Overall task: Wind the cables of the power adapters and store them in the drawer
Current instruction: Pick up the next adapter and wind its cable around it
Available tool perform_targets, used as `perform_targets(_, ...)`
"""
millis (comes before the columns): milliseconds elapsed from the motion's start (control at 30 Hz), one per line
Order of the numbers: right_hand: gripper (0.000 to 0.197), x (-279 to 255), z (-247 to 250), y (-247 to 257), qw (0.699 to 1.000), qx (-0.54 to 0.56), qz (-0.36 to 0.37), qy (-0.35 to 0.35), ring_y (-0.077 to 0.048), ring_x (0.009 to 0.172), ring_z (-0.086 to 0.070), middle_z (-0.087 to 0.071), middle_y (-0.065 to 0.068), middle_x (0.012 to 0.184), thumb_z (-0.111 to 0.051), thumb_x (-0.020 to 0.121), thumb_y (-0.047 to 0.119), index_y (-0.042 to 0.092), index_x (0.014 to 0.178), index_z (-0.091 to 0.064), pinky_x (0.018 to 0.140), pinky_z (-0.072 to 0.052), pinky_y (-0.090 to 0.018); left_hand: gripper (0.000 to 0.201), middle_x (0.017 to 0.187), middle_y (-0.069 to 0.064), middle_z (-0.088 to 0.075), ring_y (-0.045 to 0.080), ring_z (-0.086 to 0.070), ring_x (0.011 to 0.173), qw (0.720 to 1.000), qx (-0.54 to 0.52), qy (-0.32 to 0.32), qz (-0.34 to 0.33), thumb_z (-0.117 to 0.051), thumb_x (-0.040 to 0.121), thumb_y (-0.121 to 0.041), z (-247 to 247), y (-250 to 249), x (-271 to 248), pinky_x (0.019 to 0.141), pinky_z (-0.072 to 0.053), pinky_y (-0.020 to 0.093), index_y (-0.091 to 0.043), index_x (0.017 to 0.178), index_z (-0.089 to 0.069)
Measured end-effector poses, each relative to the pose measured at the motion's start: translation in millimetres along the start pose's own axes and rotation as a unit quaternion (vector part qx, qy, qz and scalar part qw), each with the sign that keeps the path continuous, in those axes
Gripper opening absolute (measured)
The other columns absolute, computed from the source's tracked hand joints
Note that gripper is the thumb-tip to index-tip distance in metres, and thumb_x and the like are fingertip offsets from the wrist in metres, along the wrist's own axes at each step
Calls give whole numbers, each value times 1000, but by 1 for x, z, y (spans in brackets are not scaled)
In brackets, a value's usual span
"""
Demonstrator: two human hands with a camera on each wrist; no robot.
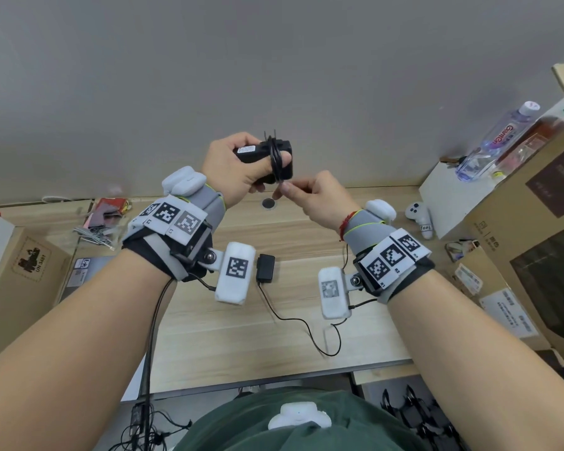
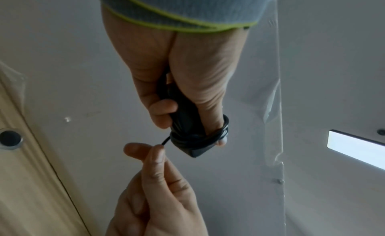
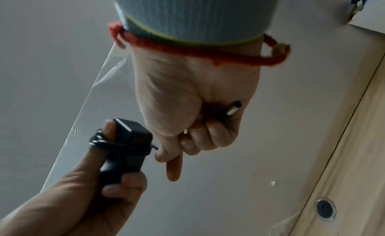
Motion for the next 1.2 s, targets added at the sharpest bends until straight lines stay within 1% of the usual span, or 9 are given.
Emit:
perform_targets(133, 24, 0, -17, 1, 1000, -10, 15, 17, -5, 43, -33, -35, 9, 45, -59, 97, 35, 21, 99, -78, 52, -31, -20, 34, 72, 14, -67, 13, -57, 42, 997, 8, -67, 30, -85, 74, -31, 21, 12, 8, 41, -43, 19, -9, 84, -60)
perform_targets(367, 12, -3, -13, 21, 999, 25, 44, -10, -5, 45, -47, -62, 4, 56, -71, 89, 24, 17, 85, -79, 53, -41, -14, 45, 70, 4, -72, 18, -63, 47, 984, 140, -85, 69, -86, 63, -50, 37, 33, 7, 49, -50, 28, -16, 78, -62)
perform_targets(500, 7, -3, -10, 31, 984, 165, 61, -8, -18, 54, -62, -71, -25, 74, -74, 84, 5, 3, 91, -75, 56, -54, -26, 46, 67, 2, -72, 14, -69, 49, 975, 190, -82, 75, -84, 63, -54, 35, 33, 1, 47, -52, 31, -18, 79, -61)
perform_targets(567, 12, -1, -10, 29, 976, 210, 55, 1, -24, 62, -67, -72, -17, 73, -72, 86, 1, 2, 97, -73, 69, -59, -40, 46, 69, 3, -73, 15, -70, 51, 974, 204, -64, 76, -82, 67, -53, 31, 31, -1, 50, -54, 33, -17, 83, -59)
perform_targets(633, 12, 2, -9, 26, 973, 227, 49, -1, -26, 67, -69, -73, -8, 73, -67, 89, 2, 9, 97, -73, 79, -53, -54, 48, 73, 2, -73, 19, -70, 52, 974, 206, -51, 74, -80, 70, -54, 28, 29, -2, 48, -53, 31, -18, 91, -57)
perform_targets(733, 15, 4, -4, 27, 974, 218, 60, -25, -23, 63, -63, -69, -8, 71, -64, 91, 4, 16, 95, -73, 71, -51, -47, 36, 85, 5, -73, 27, -70, 52, 983, 171, -23, 61, -78, 77, -40, 23, 27, -2, 47, -52, 30, -23, 103, -60)
perform_targets(867, 15, 4, 1, 27, 970, 226, 67, -52, -23, 62, -57, -61, -14, 71, -67, 91, 7, 21, 93, -73, 67, -52, -44, 23, 80, 6, -74, 25, -65, 50, 987, 145, 31, 54, -75, 80, -44, 12, 27, -3, 50, -50, 29, -30, 97, -71)
perform_targets(1033, 16, 1, 4, 29, 960, 263, 48, -76, -14, 53, -56, -65, -10, 73, -65, 91, 1, 4, 106, -66, 50, -49, -27, 25, 92, 12, -71, 22, -69, 54, 993, 93, 22, 66, -74, 84, -27, 8, 29, 0, 48, -53, 25, -17, 106, -68)
perform_targets(1200, 42, 2, -2, 22, 963, 262, -1, -58, -17, 51, -56, -64, -10, 64, -73, 85, 3, 7, 116, -46, 51, -48, -26, 24, 103, 16, -66, 24, -66, 53, 994, 53, -20, 90, -59, 91, -14, 8, 33, 7, 45, -51, 26, -12, 114, -61)
Point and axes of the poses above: each hand's wrist, its own x-axis towards the middle knuckle, its own z-axis out of the back of the hand, y = z × x, the point moved 8 cm from there along x, towards the middle knuckle
